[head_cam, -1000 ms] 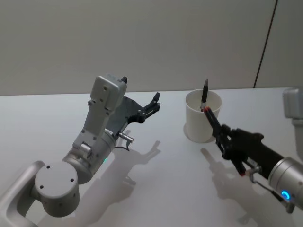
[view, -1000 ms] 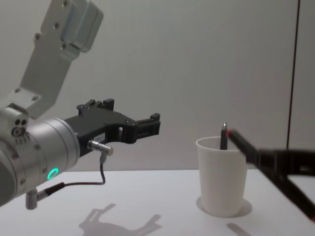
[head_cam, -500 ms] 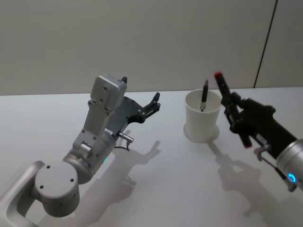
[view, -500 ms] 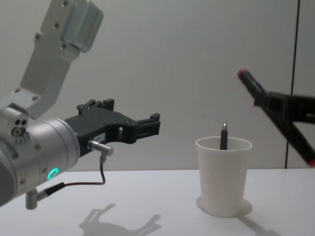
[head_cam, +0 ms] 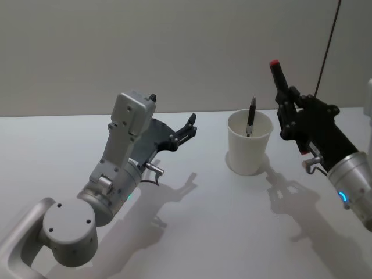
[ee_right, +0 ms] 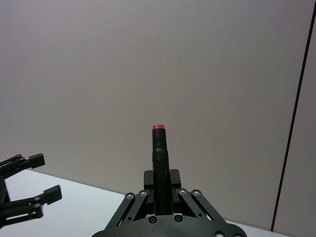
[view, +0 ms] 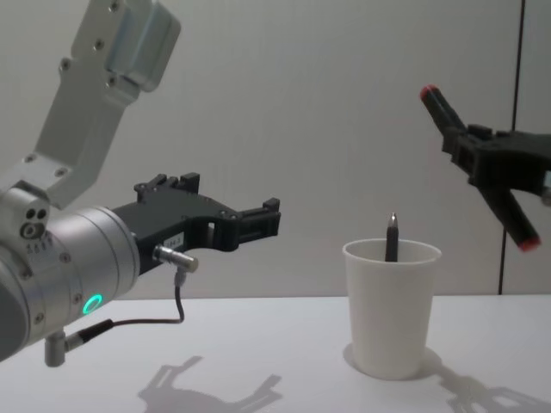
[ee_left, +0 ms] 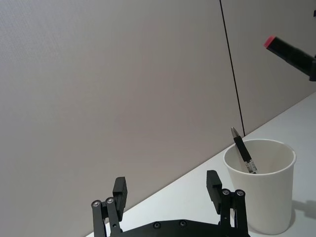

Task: Place the pen into the pen holder.

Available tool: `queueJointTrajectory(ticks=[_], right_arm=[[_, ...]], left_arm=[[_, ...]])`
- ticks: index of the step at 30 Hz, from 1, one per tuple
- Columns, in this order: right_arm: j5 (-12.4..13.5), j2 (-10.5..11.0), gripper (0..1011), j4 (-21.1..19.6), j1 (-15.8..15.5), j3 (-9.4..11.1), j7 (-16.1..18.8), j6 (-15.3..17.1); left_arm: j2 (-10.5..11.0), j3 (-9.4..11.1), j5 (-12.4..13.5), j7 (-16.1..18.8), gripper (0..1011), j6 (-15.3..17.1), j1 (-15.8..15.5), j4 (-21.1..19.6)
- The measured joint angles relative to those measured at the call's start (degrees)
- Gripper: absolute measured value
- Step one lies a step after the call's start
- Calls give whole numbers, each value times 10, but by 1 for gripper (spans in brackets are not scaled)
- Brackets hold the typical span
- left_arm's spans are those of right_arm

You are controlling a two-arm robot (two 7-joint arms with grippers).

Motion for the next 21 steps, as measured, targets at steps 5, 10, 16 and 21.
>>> queueJointTrajectory(ticks=[5, 10, 16, 21], right_arm=[[-35, -15, 169, 32, 21, -8, -8, -33], [-60, -28, 169, 62, 38, -14, -16, -58], [-92, -44, 169, 105, 61, -22, -29, -89], [-108, -55, 169, 132, 76, -26, -38, -104]], left_arm=[[0, 0, 0, 0, 1001, 0, 0, 0], [0, 0, 0, 0, 1001, 0, 0, 0], [0, 0, 0, 0, 1001, 0, 0, 0], [0, 0, 0, 0, 1001, 0, 0, 0]])
